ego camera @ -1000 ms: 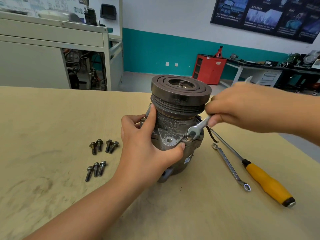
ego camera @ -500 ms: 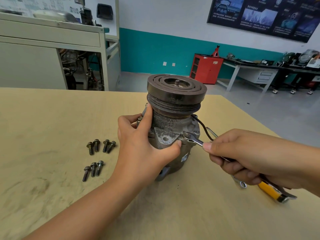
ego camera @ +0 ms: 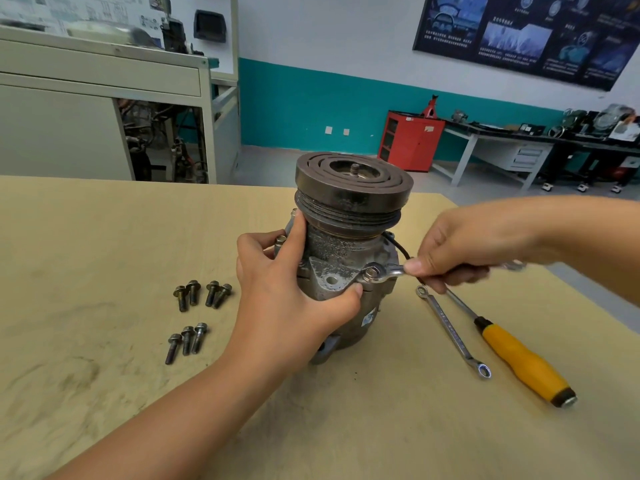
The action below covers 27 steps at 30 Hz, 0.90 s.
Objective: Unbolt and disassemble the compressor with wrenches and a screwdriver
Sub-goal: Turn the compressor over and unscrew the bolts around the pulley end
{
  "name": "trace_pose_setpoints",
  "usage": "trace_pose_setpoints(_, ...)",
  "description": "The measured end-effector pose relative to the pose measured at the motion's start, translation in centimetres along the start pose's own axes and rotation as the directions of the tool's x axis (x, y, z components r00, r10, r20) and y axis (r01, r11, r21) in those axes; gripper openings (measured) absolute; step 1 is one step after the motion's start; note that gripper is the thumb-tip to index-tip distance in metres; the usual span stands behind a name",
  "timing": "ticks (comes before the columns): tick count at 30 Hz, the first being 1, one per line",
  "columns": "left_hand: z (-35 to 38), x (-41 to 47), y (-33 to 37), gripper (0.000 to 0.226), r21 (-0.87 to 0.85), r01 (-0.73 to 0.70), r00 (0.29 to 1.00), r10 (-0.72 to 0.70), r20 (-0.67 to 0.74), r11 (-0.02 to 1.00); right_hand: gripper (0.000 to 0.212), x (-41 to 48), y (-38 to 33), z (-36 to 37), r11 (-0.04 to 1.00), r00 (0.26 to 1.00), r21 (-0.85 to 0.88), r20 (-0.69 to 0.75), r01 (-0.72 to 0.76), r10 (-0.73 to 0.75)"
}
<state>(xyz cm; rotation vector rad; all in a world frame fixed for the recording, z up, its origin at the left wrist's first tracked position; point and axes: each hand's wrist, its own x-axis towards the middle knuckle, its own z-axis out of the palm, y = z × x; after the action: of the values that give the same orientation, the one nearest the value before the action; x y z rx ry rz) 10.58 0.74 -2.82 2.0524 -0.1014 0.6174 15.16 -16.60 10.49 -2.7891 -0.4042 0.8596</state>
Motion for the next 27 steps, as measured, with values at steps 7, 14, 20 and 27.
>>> trace_pose_setpoints(7,0.2,0.0,-0.2,0.093,0.000,0.011,1.000,-0.011,-0.021,1.000,0.055,-1.2,1.5,-0.1,0.975,0.920,-0.167,-0.339,0.149,-0.198)
trace_pose_setpoints(14,0.1,0.0,-0.1,0.096,0.006,0.020,1.000,-0.020,-0.010,1.000,0.050,-1.7,2.3,4.6,0.912,0.989,0.403,-0.150,0.079,-0.020)
trace_pose_setpoints(20,0.0,0.0,0.0,0.097,0.012,0.028,1.000,-0.028,-0.009,1.000,0.051,-1.7,2.4,5.8,0.837,0.994,0.543,-0.107,0.075,-0.020)
trace_pose_setpoints(27,0.1,0.0,-0.1,0.095,0.016,0.023,1.000,-0.023,-0.012,1.000,0.049,-1.0,1.8,3.9,0.926,0.999,0.375,-0.041,0.036,-0.022)
